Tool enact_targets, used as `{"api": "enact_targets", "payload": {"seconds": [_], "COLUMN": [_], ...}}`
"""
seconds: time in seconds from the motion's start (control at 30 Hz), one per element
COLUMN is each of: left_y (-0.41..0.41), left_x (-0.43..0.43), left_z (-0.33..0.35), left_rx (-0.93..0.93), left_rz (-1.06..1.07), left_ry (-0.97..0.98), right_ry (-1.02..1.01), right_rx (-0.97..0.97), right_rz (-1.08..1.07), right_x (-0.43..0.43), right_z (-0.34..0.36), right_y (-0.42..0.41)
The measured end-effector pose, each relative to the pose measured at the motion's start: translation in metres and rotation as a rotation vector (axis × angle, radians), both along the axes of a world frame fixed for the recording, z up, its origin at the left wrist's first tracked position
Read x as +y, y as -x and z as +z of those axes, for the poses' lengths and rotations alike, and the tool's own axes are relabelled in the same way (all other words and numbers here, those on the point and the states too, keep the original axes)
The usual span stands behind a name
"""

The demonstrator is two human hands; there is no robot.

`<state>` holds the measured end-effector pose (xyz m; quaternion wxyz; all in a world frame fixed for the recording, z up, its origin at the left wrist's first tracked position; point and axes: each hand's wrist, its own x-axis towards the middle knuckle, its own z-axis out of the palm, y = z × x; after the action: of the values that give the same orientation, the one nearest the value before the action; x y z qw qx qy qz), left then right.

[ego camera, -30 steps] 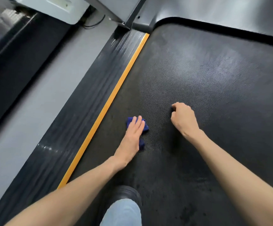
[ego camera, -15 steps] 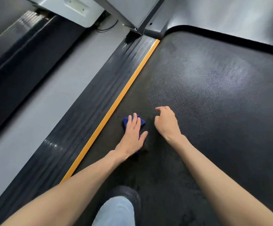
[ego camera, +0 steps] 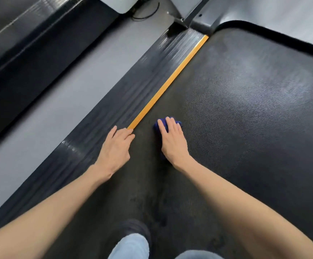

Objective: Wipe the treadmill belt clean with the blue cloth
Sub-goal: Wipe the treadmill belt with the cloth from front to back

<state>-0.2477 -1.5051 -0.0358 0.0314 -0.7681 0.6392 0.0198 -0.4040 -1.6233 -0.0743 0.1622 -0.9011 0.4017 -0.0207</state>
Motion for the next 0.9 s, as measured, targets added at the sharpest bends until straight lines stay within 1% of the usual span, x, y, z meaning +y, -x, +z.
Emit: {"api": "enact_targets", "payload": {"seconds": [0.03, 0.07, 0.1, 0.17, 0.2, 0.27, 0.3, 0.37, 0.4, 0.47, 0.5, 0.53, 0.57, 0.6, 0.67, 0.7, 0.73, 0.77, 0.8, 0.87, 0.9], "left_y": [-0.002, -0.005, -0.009, -0.015, -0.018, -0.02, -0.019, -0.015, -0.013, -0.009, -0.01, -0.012, -0.013, -0.011, -0.001, 0.005, 0.009, 0.011, 0.011, 0.009, 0.008], "left_x": [0.003, 0.007, 0.009, 0.013, 0.016, 0.026, 0.029, 0.031, 0.029, 0.024, 0.022, 0.021, 0.02, 0.019, 0.018, 0.02, 0.023, 0.027, 0.033, 0.043, 0.046], "left_z": [-0.004, -0.007, -0.007, -0.007, -0.008, -0.007, -0.006, -0.005, -0.004, -0.004, -0.003, -0.003, -0.004, -0.004, -0.007, -0.01, -0.014, -0.018, -0.022, -0.026, -0.027], "left_rx": [0.011, 0.031, 0.051, 0.072, 0.094, 0.219, 0.283, 0.322, 0.314, 0.259, 0.215, 0.178, 0.166, 0.182, 0.247, 0.267, 0.281, 0.3, 0.326, 0.337, 0.316], "left_rz": [-0.028, -0.047, -0.06, -0.105, -0.114, -0.038, 0.027, 0.112, 0.123, 0.087, 0.048, 0.006, -0.021, -0.037, -0.08, -0.106, -0.122, -0.113, -0.087, -0.04, -0.039], "left_ry": [0.032, 0.054, 0.058, 0.044, 0.03, 0.008, 0.012, 0.049, 0.06, 0.078, 0.082, 0.083, 0.078, 0.074, 0.072, 0.064, 0.052, 0.038, 0.017, -0.026, -0.036], "right_ry": [0.026, 0.048, 0.052, -0.029, -0.069, -0.066, -0.033, 0.0, 0.018, 0.076, 0.086, 0.081, 0.087, 0.075, 0.079, 0.1, 0.096, 0.122, 0.124, 0.087, 0.121], "right_rx": [-0.015, -0.038, -0.088, -0.188, -0.231, -0.249, -0.276, -0.346, -0.364, -0.321, -0.28, -0.266, -0.278, -0.303, -0.362, -0.404, -0.426, -0.442, -0.511, -0.63, -0.54], "right_rz": [0.033, 0.011, -0.075, -0.339, -0.42, -0.422, -0.352, -0.091, 0.107, 0.491, 0.579, 0.562, 0.477, 0.333, -0.026, -0.149, -0.197, -0.168, -0.072, 0.289, 0.474], "right_x": [-0.019, -0.041, -0.063, -0.096, -0.1, -0.075, -0.053, -0.005, 0.011, 0.012, 0.0, -0.014, -0.029, -0.045, -0.071, -0.076, -0.073, -0.068, -0.055, -0.02, -0.01], "right_z": [-0.001, -0.003, -0.006, -0.008, -0.011, -0.016, -0.021, -0.025, -0.025, -0.031, -0.029, -0.027, -0.027, -0.03, -0.037, -0.04, -0.044, -0.049, -0.049, -0.045, -0.041], "right_y": [0.008, 0.016, 0.023, 0.027, 0.024, 0.011, 0.004, -0.004, -0.002, 0.008, 0.012, 0.014, 0.017, 0.021, 0.027, 0.026, 0.017, 0.008, -0.002, -0.017, -0.016]}}
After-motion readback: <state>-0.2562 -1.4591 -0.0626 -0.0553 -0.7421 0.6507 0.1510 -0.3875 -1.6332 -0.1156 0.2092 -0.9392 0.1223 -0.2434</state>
